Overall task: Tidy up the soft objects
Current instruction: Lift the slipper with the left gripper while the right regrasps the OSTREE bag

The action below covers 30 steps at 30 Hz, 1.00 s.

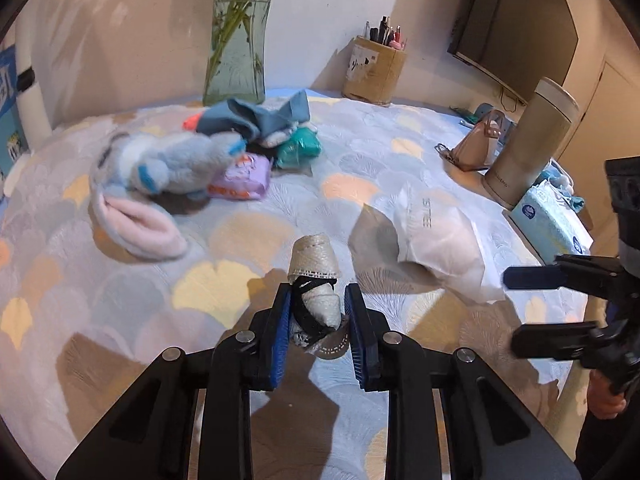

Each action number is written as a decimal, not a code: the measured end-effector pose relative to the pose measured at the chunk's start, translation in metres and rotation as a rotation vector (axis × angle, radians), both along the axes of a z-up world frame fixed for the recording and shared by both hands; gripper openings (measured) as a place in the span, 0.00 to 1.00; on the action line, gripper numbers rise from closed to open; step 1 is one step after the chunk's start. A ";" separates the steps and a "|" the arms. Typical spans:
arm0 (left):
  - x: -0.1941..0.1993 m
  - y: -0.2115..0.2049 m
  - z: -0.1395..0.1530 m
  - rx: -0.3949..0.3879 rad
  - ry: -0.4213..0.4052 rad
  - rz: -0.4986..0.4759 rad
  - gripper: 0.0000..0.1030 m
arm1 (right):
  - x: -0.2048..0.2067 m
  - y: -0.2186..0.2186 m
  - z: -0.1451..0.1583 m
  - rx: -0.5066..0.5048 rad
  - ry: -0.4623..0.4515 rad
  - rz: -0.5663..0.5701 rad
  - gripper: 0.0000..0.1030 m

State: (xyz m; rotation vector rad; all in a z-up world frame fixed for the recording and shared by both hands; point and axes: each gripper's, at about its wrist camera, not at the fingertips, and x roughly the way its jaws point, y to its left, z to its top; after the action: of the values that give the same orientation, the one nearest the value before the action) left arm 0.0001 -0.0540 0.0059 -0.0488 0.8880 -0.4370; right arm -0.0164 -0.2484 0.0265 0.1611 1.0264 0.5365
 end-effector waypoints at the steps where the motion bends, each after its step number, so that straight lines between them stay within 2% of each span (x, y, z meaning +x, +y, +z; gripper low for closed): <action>1: -0.001 0.001 -0.003 -0.025 -0.001 0.006 0.22 | -0.003 -0.001 0.002 -0.024 -0.016 -0.013 0.79; 4: -0.005 0.003 0.000 -0.028 -0.048 0.041 0.22 | 0.003 -0.006 0.004 -0.186 -0.068 -0.071 0.82; 5: -0.007 0.005 0.002 -0.039 -0.070 0.047 0.22 | 0.009 -0.008 0.002 -0.228 -0.059 -0.091 0.82; 6: -0.008 0.007 0.002 -0.043 -0.078 0.051 0.22 | 0.015 -0.012 -0.002 -0.224 -0.030 -0.102 0.82; 10: -0.008 0.007 0.002 -0.044 -0.086 0.060 0.22 | 0.035 -0.014 -0.025 -0.060 0.078 -0.086 0.82; 12: -0.009 0.007 0.003 -0.041 -0.092 0.057 0.22 | 0.037 -0.002 -0.027 -0.041 0.074 -0.071 0.83; 16: -0.010 0.007 0.003 -0.041 -0.094 0.052 0.22 | 0.020 0.029 -0.011 0.037 0.044 0.054 0.82; 19: -0.010 0.008 0.003 -0.051 -0.093 0.055 0.23 | 0.010 0.033 0.001 -0.081 -0.016 0.028 0.82; 21: -0.010 0.008 0.002 -0.055 -0.089 0.053 0.23 | 0.006 0.031 0.006 -0.242 -0.081 -0.037 0.82; 23: -0.010 0.008 0.002 -0.054 -0.088 0.053 0.23 | 0.010 0.029 0.010 -0.315 -0.122 -0.051 0.82; 27: -0.010 0.006 0.001 -0.044 -0.088 0.050 0.23 | 0.031 0.032 0.012 -0.277 -0.133 0.018 0.82; 30: -0.008 0.006 0.000 -0.042 -0.082 0.054 0.23 | 0.050 0.044 -0.001 -0.286 -0.119 0.080 0.82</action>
State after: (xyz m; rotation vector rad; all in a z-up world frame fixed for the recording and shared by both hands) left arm -0.0083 -0.0479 0.0057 -0.0928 0.7953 -0.4048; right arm 0.0332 -0.2048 0.0253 -0.1637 0.9849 0.4599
